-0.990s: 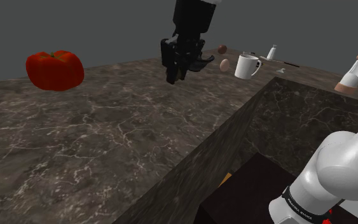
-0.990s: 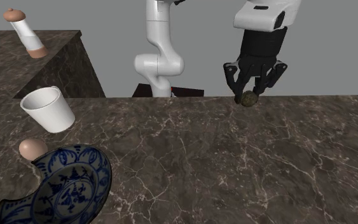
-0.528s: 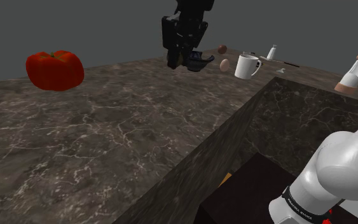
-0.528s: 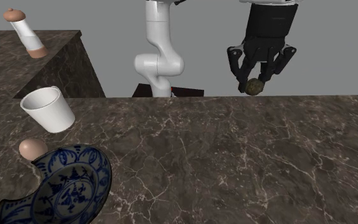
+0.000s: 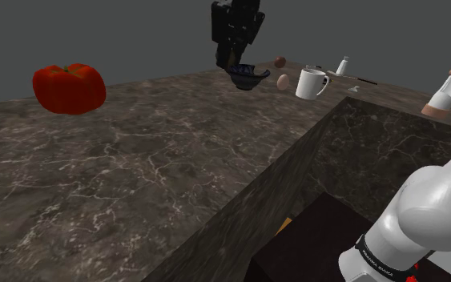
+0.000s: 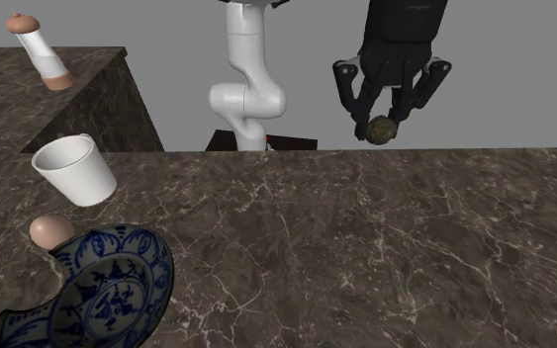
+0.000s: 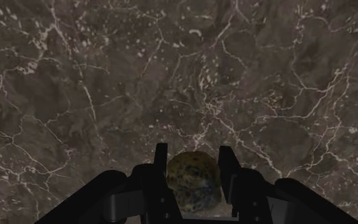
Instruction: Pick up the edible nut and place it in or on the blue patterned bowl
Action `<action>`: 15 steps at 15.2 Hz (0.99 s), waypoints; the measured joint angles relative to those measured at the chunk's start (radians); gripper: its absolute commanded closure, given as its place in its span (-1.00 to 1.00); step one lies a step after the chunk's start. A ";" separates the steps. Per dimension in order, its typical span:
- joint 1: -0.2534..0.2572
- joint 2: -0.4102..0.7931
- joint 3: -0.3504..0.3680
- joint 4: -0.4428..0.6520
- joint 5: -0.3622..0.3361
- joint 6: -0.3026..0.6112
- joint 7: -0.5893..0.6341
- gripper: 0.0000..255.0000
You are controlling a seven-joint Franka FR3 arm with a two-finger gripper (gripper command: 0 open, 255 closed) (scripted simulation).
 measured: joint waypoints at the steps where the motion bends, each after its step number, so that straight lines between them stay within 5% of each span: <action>1: -0.007 -0.011 -0.021 -0.020 0.005 0.009 -0.027 1.00; 15: -0.123 0.140 -0.204 0.110 -0.032 0.012 -0.326 1.00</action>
